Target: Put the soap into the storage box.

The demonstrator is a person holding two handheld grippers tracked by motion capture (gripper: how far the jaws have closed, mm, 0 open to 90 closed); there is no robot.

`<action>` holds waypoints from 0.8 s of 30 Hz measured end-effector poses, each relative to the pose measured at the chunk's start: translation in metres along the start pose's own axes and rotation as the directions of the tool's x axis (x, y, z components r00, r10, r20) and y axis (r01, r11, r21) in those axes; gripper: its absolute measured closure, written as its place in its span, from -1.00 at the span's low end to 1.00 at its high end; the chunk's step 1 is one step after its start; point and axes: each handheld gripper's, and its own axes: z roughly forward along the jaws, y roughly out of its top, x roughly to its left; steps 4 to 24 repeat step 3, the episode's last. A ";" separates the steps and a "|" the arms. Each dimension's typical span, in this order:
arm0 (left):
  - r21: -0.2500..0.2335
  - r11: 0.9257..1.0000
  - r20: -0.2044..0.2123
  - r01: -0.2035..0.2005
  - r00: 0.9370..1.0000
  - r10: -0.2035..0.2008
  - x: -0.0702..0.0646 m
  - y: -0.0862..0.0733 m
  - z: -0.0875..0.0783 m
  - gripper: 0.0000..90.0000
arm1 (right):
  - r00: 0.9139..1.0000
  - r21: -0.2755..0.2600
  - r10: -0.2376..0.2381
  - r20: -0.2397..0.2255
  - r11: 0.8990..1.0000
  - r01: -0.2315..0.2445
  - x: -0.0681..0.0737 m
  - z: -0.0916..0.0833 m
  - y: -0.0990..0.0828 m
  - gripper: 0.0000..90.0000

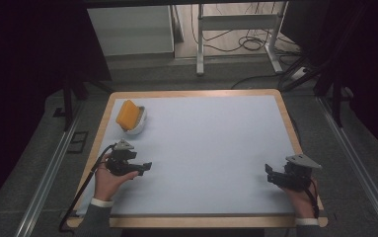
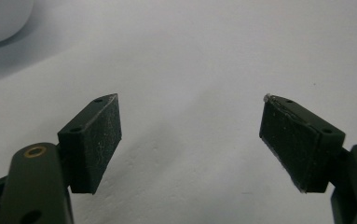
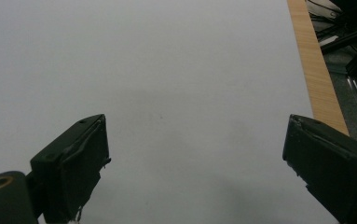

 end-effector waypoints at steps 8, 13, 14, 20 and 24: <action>-0.006 1.000 0.007 -0.002 1.000 0.002 0.000 0.001 0.000 -0.47 | 1.000 -0.007 0.003 0.001 1.000 -0.003 0.000 -0.001 0.001 -0.85; -0.006 1.000 0.007 -0.002 1.000 0.002 0.000 0.001 0.000 -0.47 | 1.000 -0.007 0.003 0.001 1.000 -0.003 0.000 -0.001 0.001 -0.85; -0.006 1.000 0.007 -0.002 1.000 0.002 0.000 0.001 0.000 -0.47 | 1.000 -0.007 0.003 0.001 1.000 -0.003 0.000 -0.001 0.001 -0.85; -0.006 1.000 0.007 -0.002 1.000 0.002 0.000 0.001 0.000 -0.47 | 1.000 -0.007 0.003 0.001 1.000 -0.003 0.000 -0.001 0.001 -0.85; -0.006 1.000 0.007 -0.002 1.000 0.002 0.000 0.001 0.000 -0.47 | 1.000 -0.007 0.003 0.001 1.000 -0.003 0.000 -0.001 0.001 -0.85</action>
